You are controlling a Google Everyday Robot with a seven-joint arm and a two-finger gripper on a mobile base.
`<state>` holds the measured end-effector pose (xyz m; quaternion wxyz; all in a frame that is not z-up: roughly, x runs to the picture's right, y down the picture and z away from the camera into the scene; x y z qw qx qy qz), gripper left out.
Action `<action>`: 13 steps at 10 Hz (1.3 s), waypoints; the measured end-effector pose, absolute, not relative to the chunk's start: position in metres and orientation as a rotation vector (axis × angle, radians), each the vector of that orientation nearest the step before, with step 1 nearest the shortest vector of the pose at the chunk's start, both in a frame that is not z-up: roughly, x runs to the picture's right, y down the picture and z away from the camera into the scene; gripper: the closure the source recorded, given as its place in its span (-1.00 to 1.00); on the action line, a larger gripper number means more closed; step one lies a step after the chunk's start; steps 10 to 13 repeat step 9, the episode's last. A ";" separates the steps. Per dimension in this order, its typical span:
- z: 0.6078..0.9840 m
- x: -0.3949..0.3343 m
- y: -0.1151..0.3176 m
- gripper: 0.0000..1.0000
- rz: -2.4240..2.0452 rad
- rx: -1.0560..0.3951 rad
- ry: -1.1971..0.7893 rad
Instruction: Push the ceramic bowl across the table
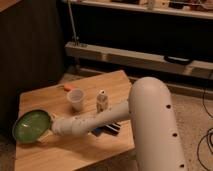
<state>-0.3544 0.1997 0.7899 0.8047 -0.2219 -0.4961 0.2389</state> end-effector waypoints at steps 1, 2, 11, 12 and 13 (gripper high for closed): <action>0.789 -0.364 0.200 -0.60 0.508 -0.481 -1.068; 0.787 -0.376 0.201 -0.60 0.503 -0.487 -1.068; 0.789 -0.322 0.187 -0.60 0.572 -0.410 -0.994; 0.789 -0.322 0.187 -0.60 0.572 -0.410 -0.994; 0.789 -0.322 0.187 -0.60 0.572 -0.410 -0.994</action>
